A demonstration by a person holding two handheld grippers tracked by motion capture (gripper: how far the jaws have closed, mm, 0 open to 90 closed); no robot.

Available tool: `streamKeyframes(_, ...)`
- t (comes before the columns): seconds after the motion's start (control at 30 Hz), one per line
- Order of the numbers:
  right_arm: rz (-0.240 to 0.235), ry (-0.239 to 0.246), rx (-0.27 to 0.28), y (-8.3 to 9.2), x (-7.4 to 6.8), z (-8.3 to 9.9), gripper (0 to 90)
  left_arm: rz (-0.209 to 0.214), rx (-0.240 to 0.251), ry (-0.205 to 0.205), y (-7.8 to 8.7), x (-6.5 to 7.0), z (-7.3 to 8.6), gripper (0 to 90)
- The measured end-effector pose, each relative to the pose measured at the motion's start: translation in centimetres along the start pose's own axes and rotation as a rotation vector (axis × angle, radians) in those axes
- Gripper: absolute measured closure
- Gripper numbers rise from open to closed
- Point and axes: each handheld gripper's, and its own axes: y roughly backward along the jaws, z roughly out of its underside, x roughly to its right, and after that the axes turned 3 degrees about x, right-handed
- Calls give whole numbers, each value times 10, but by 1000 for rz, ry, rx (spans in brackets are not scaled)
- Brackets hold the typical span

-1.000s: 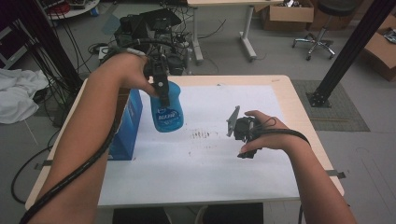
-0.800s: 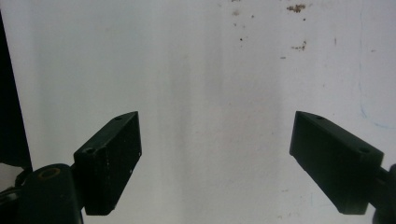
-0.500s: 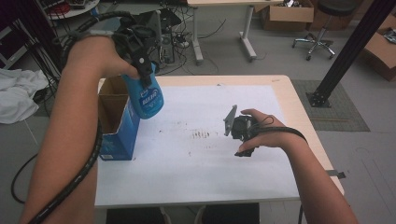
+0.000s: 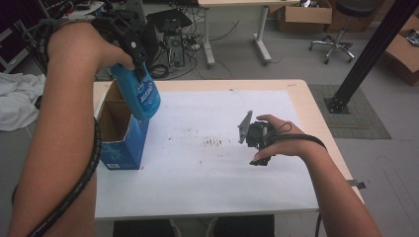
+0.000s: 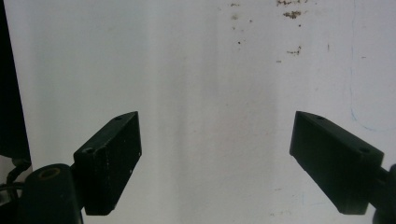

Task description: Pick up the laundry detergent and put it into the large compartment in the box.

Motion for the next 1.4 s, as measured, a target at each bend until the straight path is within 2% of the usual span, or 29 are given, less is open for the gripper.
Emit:
streamKeyframes(0.1, 1, 0, 1, 0, 0, -1, 168, -23, -5, 56, 4, -9, 3, 387)
streamKeyframes(0.17, 2, 2, 2, -1, 0, -1, 168, -40, 9, 109, 8, -18, 5, 387)
streamKeyframes(0.27, 0, 9, 3, -2, -1, -3, 168, -60, 17, 166, 13, -29, 9, 387)
streamKeyframes(0.37, -1, 14, 0, -3, -1, -4, 168, -85, 0, 203, 14, -41, 12, 387)
streamKeyframes(0.47, 4, 17, 7, -2, -1, -6, 168, -85, -11, 242, 12, -51, 14, 387)
streamKeyframes(0.67, 1, 17, 6, -3, 0, -6, 168, -91, -24, 289, 4, -65, 17, 387)
streamKeyframes(0.83, -3, 19, -5, -5, 0, -6, 168, -84, -48, 292, -4, -71, 19, 387)
streamKeyframes(1.07, -4, 18, -5, -6, 1, -7, 168, -65, -46, 302, -21, -81, 20, 387)
streamKeyframes(1.23, -5, 17, -7, -6, 1, -7, 168, -66, -56, 301, -37, -87, 21, 387)
streamKeyframes(1.4, -3, 15, -5, -5, 1, -7, 168, -65, -43, 301, -52, -89, 21, 387)
